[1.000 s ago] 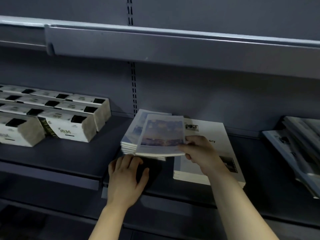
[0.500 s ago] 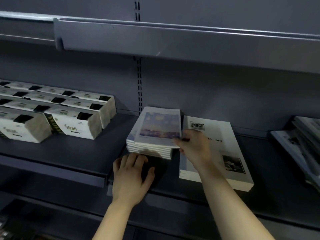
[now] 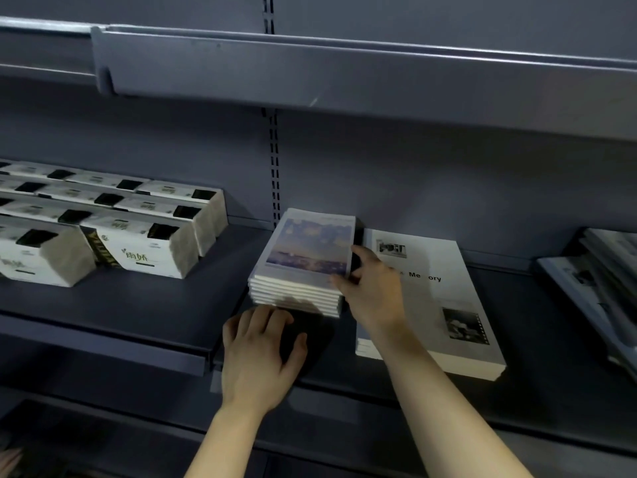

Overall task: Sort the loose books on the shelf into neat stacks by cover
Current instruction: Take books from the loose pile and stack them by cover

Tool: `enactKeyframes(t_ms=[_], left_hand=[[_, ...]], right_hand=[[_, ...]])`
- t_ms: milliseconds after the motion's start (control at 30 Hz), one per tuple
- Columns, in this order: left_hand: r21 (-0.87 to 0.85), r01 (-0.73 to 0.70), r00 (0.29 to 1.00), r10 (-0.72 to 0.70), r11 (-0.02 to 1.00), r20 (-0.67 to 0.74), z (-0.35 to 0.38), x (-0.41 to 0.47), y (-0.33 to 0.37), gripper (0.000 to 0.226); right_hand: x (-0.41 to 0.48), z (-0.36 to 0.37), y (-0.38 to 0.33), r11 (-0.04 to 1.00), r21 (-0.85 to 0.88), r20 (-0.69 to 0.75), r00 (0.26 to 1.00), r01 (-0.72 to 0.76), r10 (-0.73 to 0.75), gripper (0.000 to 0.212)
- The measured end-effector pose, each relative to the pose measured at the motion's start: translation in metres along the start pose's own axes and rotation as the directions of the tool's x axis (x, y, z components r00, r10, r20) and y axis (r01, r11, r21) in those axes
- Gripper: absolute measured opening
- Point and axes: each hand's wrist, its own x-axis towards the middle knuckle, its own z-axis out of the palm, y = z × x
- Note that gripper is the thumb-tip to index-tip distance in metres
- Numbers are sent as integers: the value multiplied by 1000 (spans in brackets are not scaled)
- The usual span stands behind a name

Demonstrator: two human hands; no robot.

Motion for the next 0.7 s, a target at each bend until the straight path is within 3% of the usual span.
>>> enactKeyframes(t_ms=[133, 267, 533, 700], left_hand=[[-3, 0, 1000, 0, 1000, -4, -1, 0, 0, 36], [-9, 0, 1000, 0, 1000, -1, -1, -1, -1, 36], [-8, 7, 1000, -7, 1000, 12, -1, -1, 0, 36], [-11, 4, 1000, -4, 1000, 9, -1, -1, 0, 36]], right_hand=[[-2, 1, 1, 998, 48, -3, 1000, -27, 28, 51], [-3, 0, 2, 973, 190, -34, 990, -130, 139, 63], [-2, 4, 2, 984, 142, -49, 992, -106, 114, 37], [-1, 6, 2, 991, 106, -47, 995, -78, 84, 31]])
